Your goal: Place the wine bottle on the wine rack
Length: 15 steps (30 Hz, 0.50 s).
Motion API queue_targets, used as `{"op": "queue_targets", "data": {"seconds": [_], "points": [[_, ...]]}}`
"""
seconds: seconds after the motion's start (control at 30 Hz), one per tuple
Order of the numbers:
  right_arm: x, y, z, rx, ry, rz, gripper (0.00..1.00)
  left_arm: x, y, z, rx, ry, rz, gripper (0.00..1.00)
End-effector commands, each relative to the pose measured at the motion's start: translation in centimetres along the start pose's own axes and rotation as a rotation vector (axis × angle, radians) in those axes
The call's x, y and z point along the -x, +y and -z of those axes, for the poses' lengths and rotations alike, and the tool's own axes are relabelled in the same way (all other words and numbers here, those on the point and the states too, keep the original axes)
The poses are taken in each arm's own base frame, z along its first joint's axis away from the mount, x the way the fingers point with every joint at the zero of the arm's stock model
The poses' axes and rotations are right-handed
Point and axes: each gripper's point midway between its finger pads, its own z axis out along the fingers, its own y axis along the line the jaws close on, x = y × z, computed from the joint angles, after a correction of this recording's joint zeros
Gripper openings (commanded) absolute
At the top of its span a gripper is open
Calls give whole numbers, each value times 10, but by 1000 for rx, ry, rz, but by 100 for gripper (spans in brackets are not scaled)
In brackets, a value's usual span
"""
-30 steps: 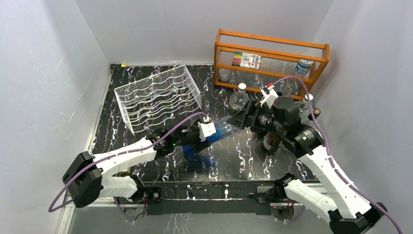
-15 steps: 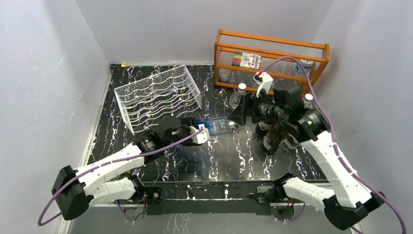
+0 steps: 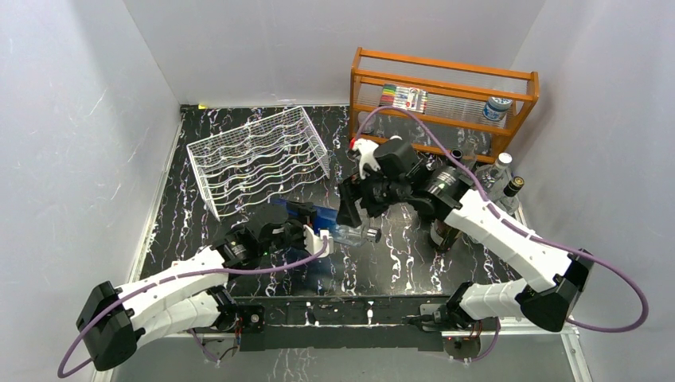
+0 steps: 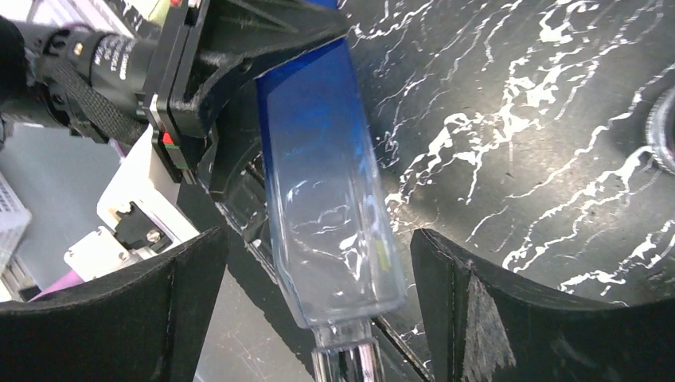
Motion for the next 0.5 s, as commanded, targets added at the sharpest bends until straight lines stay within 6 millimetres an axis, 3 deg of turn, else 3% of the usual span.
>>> {"op": "queue_targets", "data": {"seconds": [0.0,0.3,0.47], "points": [[7,14,-10,-8,-24,66,96,46,66,25,247,-169,-95,0],[-17,19,-26,50,64,79,98,53,58,30,250,-223,-209,0],[-31,29,-34,132,110,76,98,57,64,31,264,-230,-229,0]]}}
